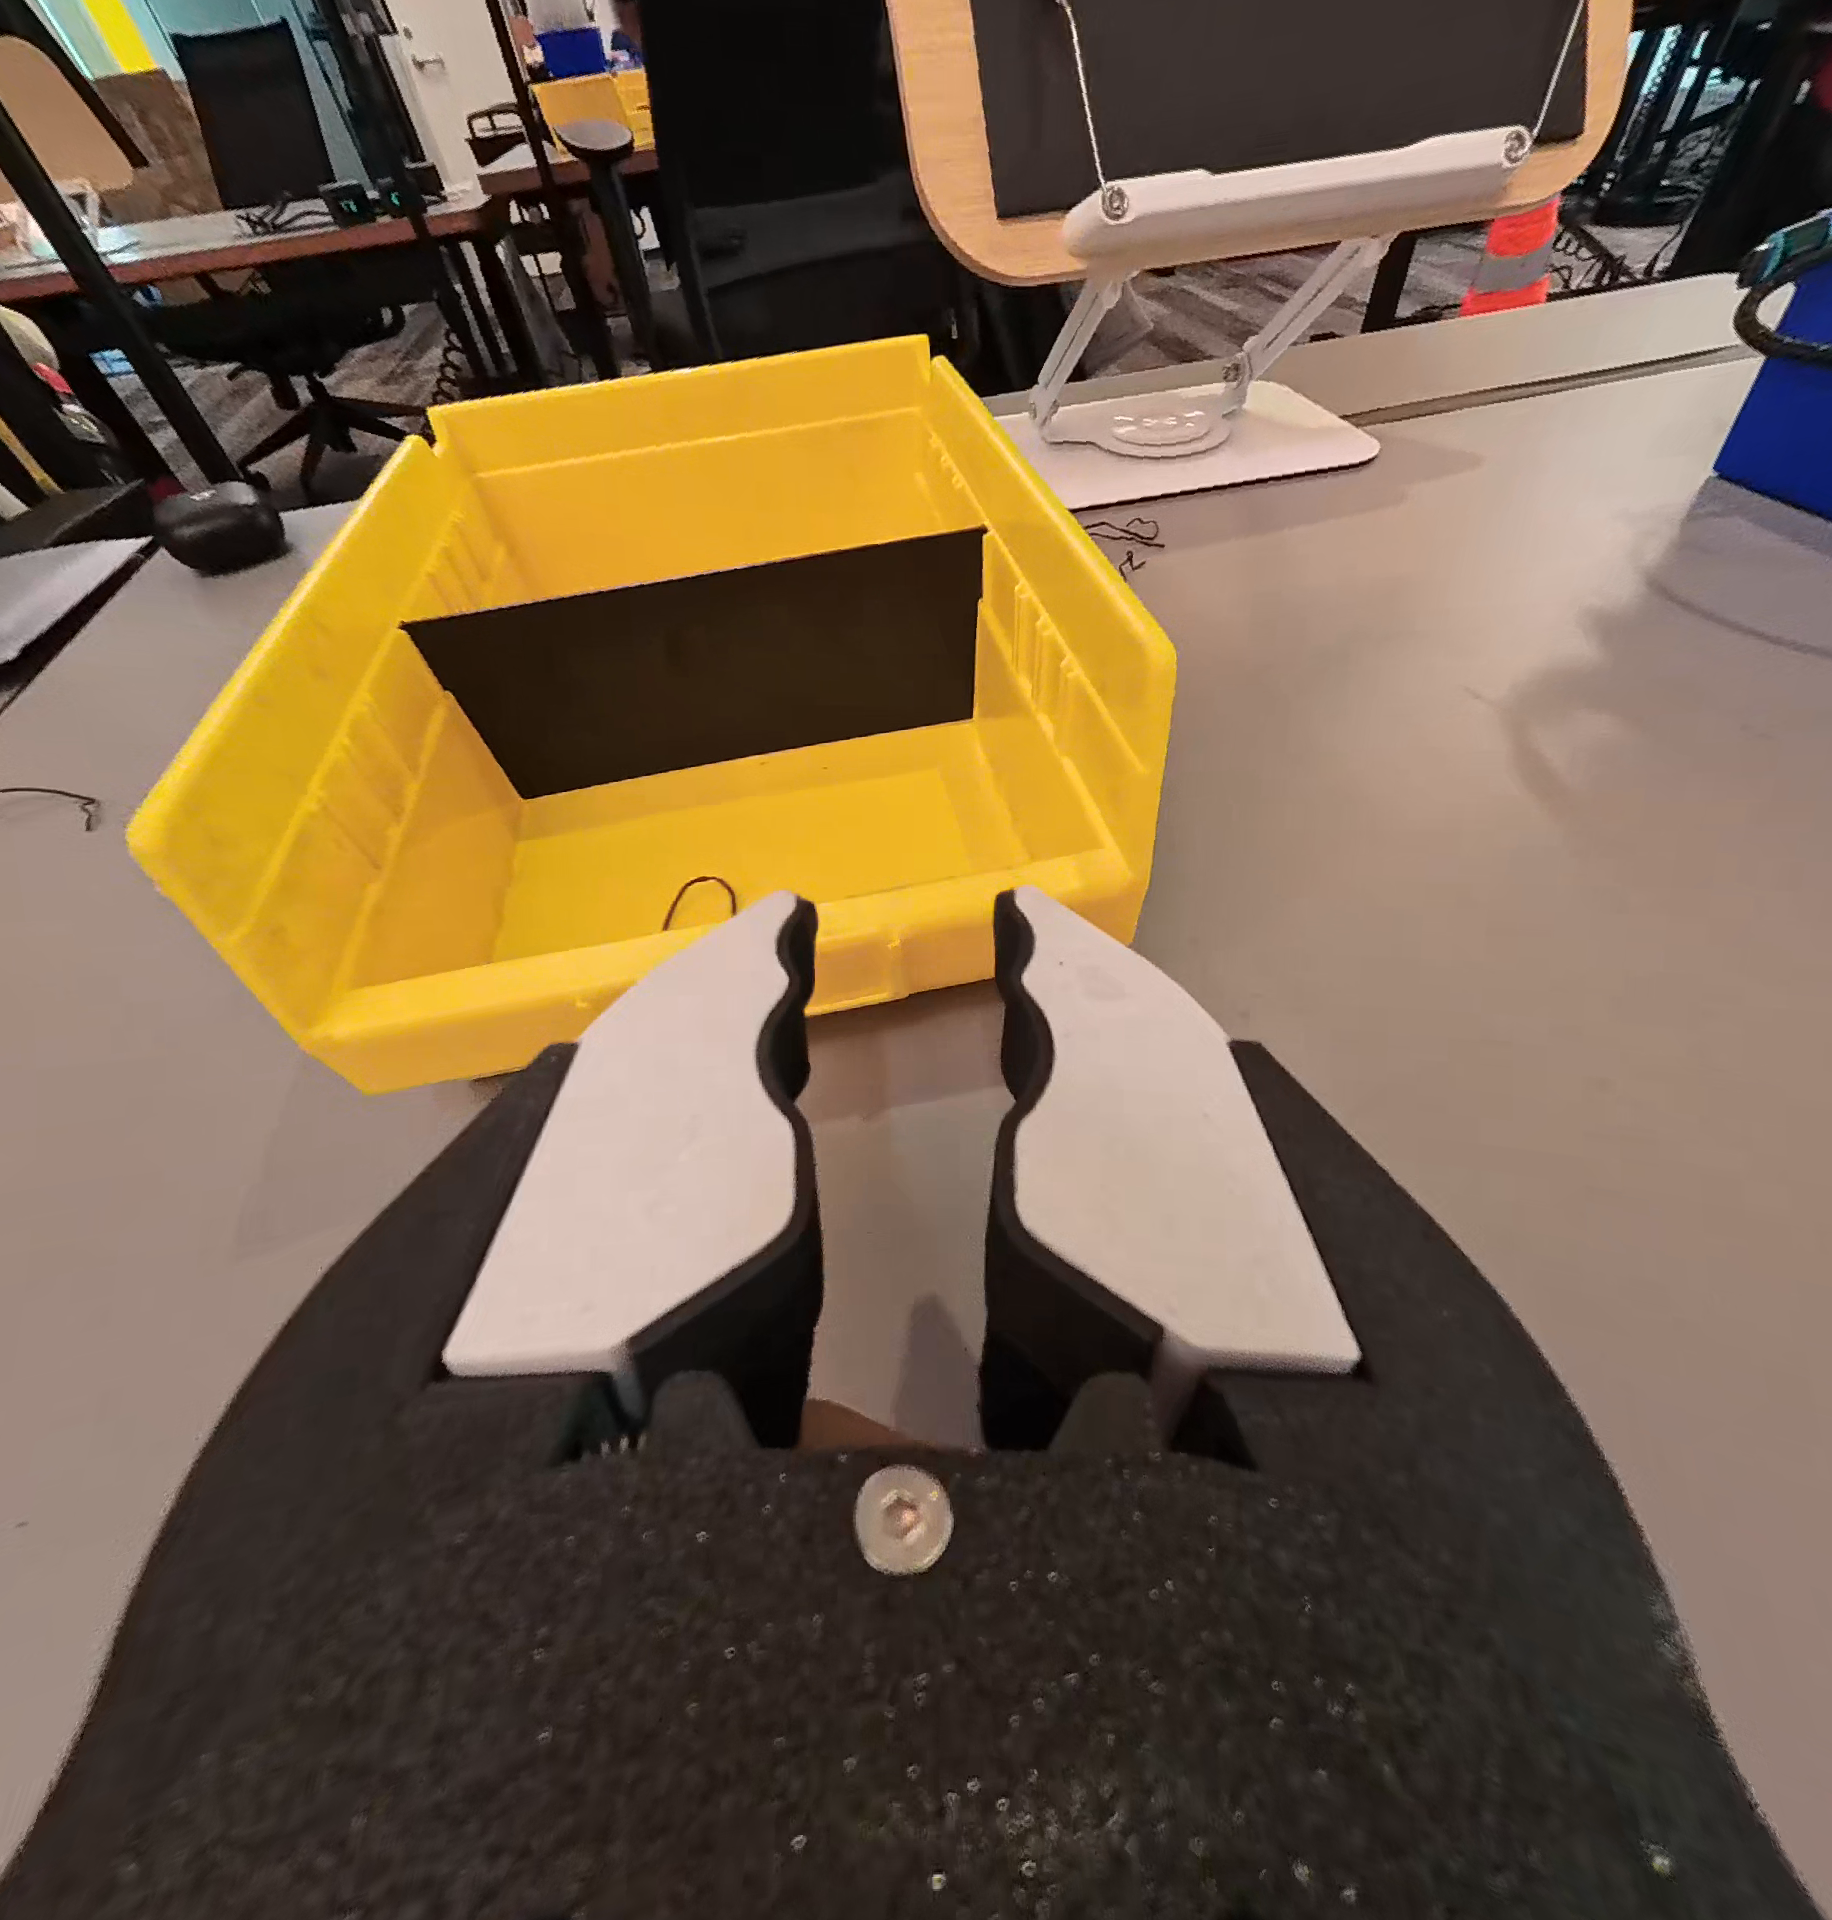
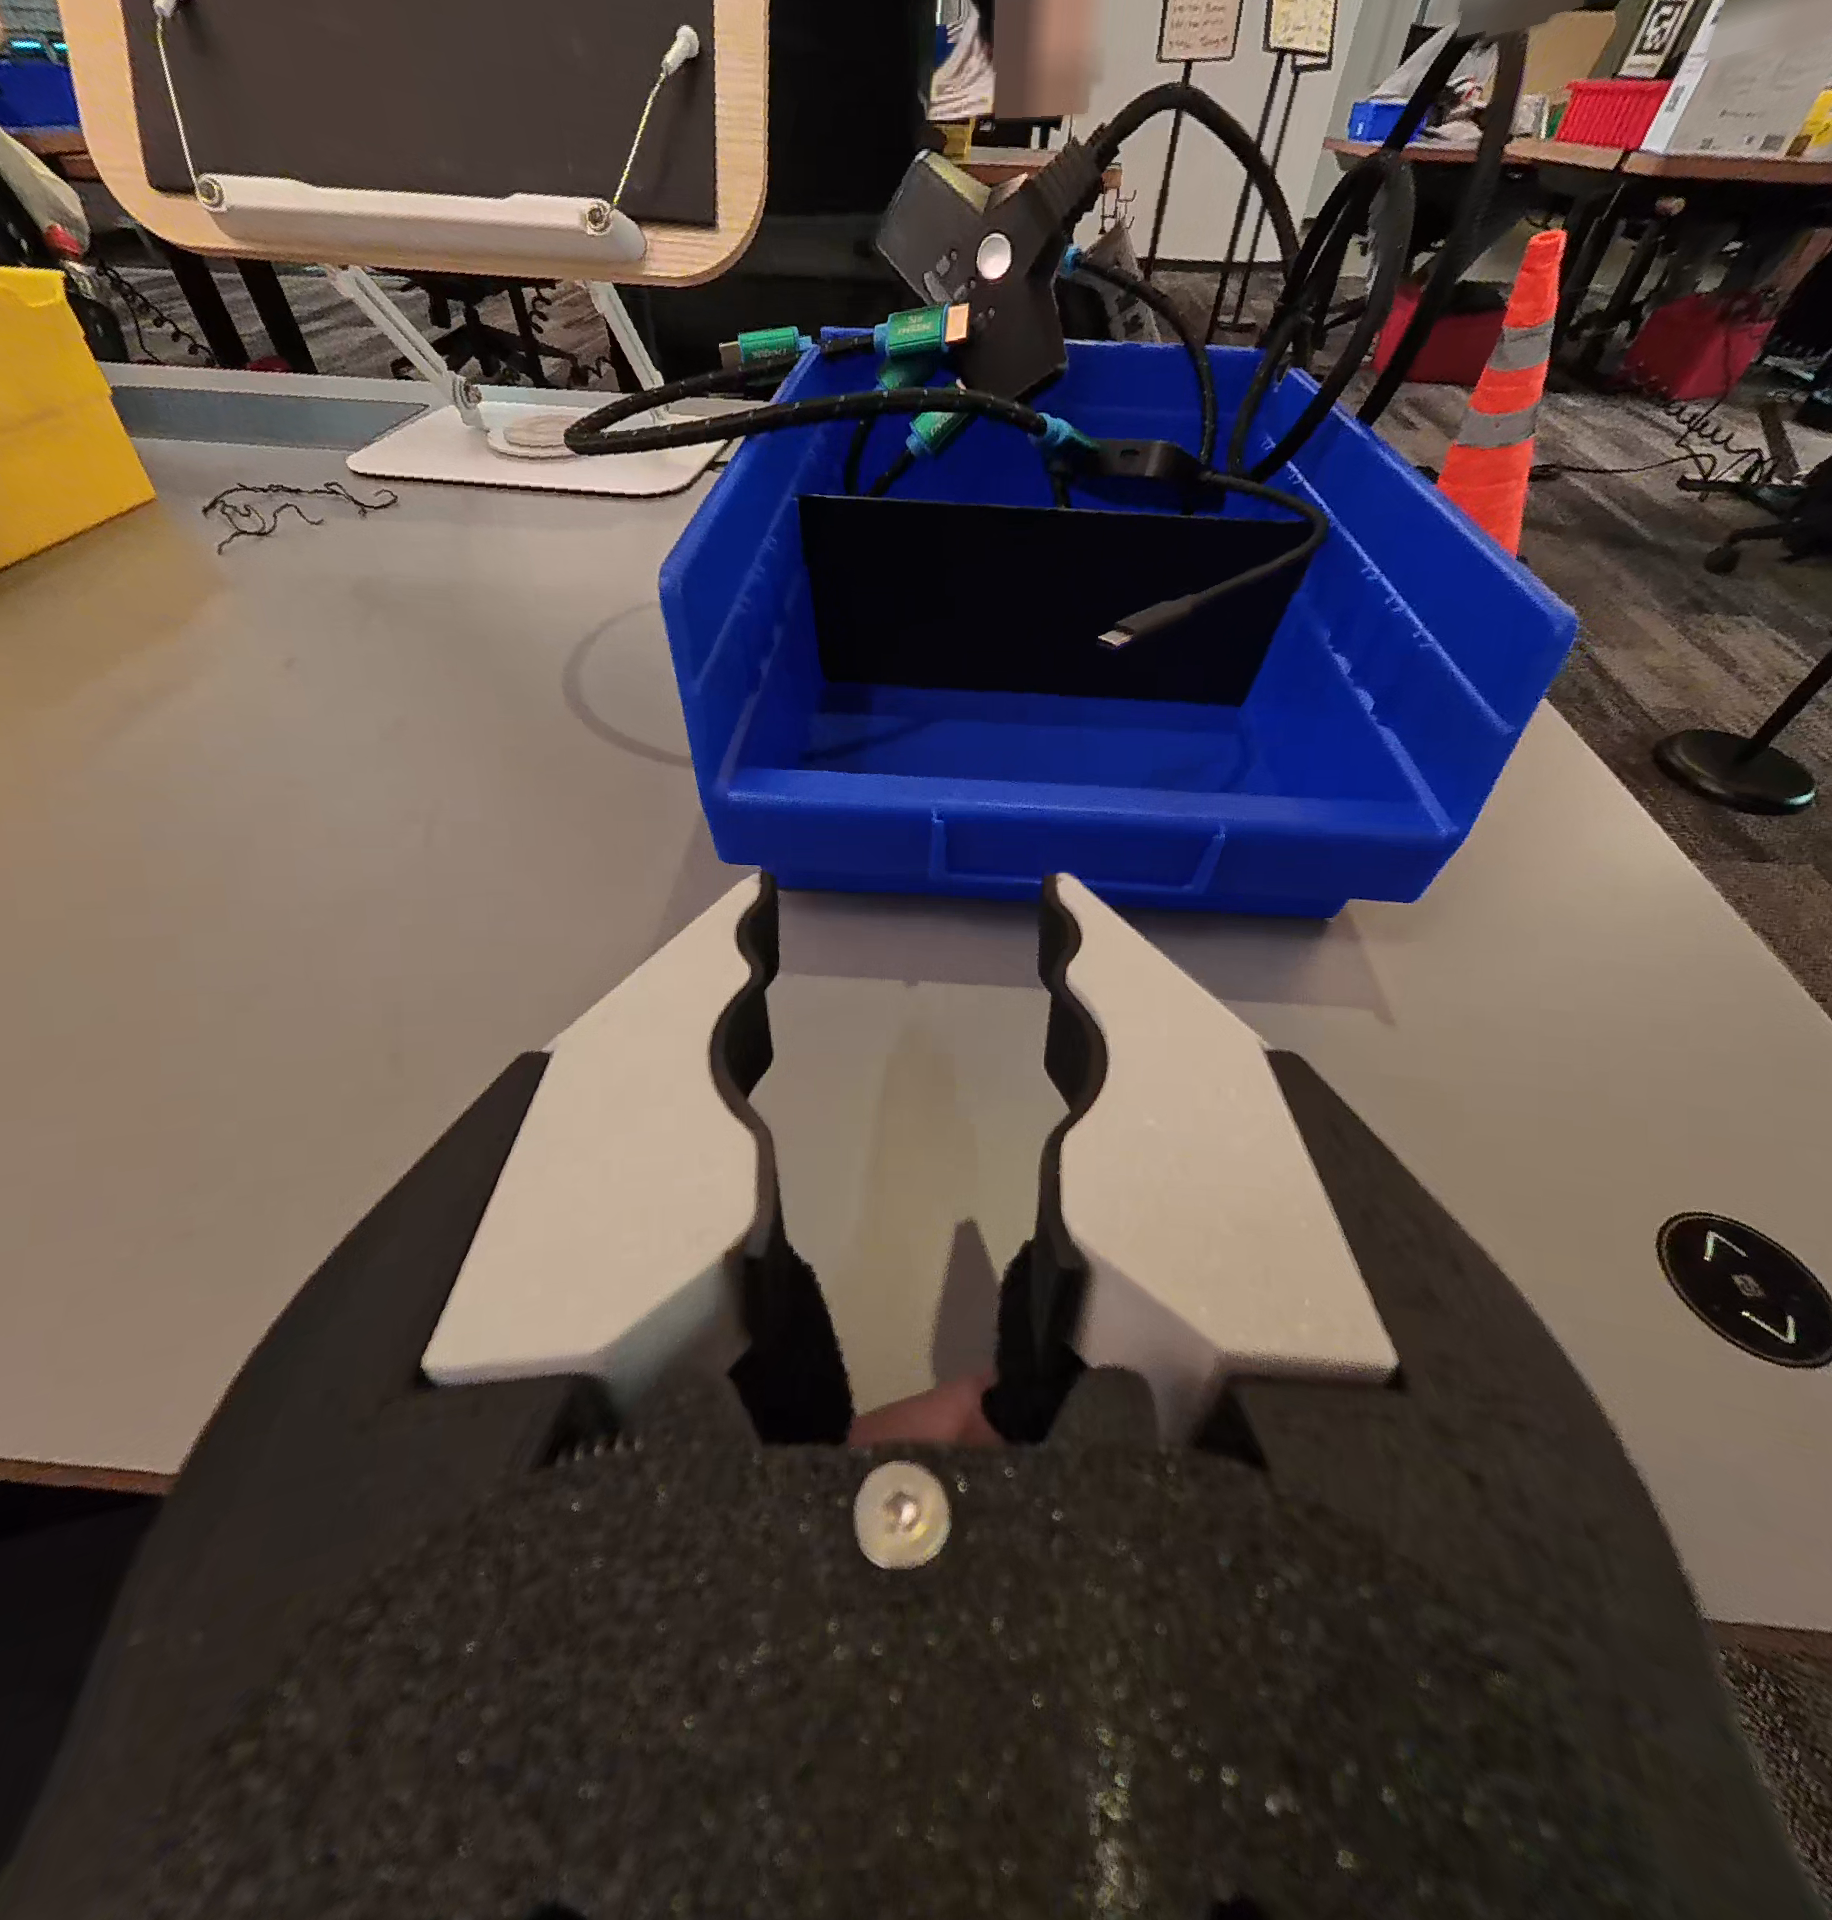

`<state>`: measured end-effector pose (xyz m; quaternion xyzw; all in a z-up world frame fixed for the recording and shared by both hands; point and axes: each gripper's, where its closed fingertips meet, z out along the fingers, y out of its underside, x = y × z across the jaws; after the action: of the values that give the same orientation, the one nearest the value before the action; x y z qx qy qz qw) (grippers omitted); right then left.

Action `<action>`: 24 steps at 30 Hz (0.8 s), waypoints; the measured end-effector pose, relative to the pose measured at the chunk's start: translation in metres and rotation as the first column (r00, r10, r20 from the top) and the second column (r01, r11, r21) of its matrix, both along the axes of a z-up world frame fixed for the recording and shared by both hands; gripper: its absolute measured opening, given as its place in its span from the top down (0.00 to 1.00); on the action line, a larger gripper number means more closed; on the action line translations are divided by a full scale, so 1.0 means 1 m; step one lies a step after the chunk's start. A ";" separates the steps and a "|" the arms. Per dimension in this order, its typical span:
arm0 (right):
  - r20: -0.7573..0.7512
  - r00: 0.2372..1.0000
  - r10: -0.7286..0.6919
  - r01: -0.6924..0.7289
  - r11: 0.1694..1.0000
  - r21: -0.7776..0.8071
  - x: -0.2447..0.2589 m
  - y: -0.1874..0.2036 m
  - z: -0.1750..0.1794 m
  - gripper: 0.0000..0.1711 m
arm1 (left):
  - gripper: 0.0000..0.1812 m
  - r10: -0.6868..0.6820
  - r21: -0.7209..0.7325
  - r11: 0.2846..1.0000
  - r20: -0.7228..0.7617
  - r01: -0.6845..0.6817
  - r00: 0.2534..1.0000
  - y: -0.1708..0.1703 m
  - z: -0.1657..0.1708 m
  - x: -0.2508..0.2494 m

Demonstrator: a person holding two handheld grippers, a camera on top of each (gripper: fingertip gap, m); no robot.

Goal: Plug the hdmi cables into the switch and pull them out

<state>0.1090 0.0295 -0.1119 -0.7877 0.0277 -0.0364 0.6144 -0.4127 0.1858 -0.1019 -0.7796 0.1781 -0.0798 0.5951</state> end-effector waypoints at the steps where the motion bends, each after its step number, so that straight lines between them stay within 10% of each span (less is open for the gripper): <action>1: -0.004 1.000 -0.001 0.001 1.000 0.004 0.000 0.000 0.001 0.71 | 0.82 -0.008 -0.002 1.000 -0.001 0.008 1.000 -0.001 -0.001 0.001; 16: 0.060 0.978 0.198 -0.200 0.979 0.026 -0.070 0.064 0.002 0.68 | 0.82 0.073 0.056 0.997 -0.240 -0.061 0.968 -0.041 -0.011 -0.027; 24: -0.060 0.967 0.247 -0.245 0.969 0.038 -0.095 0.103 0.004 0.63 | 0.82 0.093 -0.054 0.994 -0.103 -0.099 0.990 -0.073 -0.019 -0.052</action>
<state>0.0137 0.1326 -0.1079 -0.7765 -0.0497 0.0659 0.6247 -0.4643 0.1132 -0.1204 -0.8077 0.1675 -0.0169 0.5651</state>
